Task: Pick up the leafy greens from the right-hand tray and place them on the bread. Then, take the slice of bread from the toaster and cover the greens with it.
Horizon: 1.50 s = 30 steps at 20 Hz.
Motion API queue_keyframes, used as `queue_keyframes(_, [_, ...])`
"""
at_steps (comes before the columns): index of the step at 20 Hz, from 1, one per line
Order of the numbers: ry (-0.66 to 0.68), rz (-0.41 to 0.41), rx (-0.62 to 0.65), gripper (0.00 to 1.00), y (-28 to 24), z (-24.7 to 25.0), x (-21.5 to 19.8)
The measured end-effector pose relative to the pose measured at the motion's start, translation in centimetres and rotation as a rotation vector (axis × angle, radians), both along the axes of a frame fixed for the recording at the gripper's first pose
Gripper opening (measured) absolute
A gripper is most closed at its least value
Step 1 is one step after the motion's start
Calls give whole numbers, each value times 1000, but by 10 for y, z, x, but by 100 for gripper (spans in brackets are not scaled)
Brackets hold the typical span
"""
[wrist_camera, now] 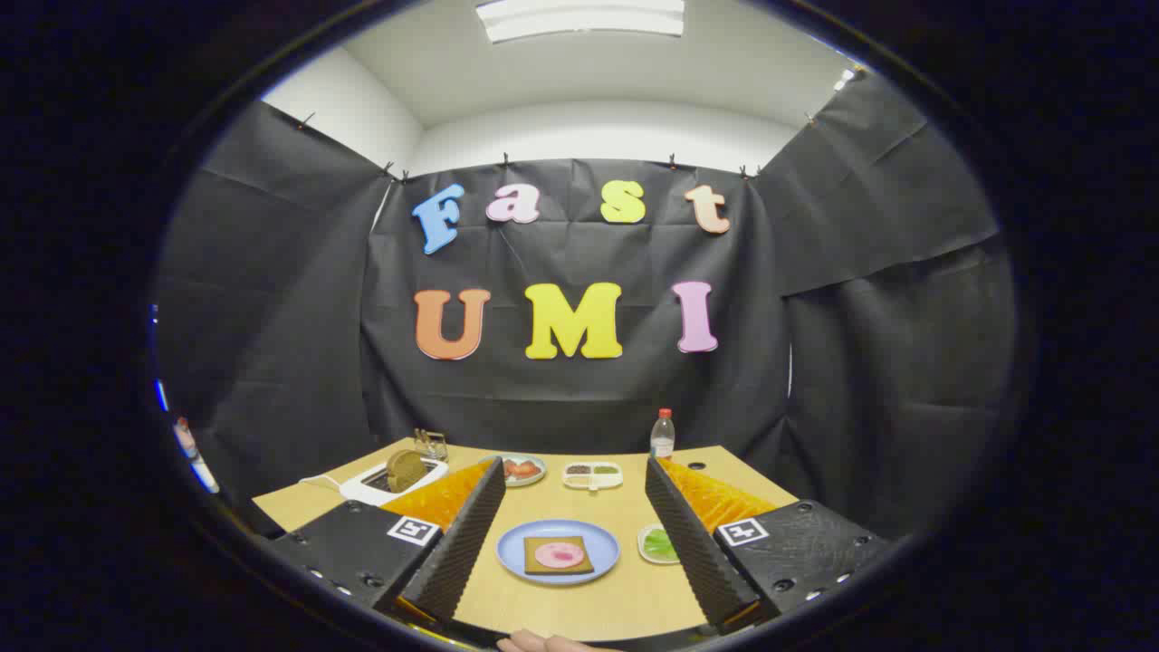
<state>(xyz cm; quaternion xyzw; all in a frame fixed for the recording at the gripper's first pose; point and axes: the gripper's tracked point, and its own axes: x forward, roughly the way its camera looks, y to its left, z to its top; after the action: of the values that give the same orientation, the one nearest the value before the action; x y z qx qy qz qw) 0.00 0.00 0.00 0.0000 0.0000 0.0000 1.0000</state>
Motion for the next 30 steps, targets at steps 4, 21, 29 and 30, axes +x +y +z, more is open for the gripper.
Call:
queue_keyframes(4, [12,5,17,95,-4,-5,4])
queue_keyframes(21, [60,-16,14,95,-31,-35,35])
queue_keyframes(29, [183,-83,-34,96,-104,-94,103])
queue_keyframes(30, [199,-99,-36,95,-116,-103,114])
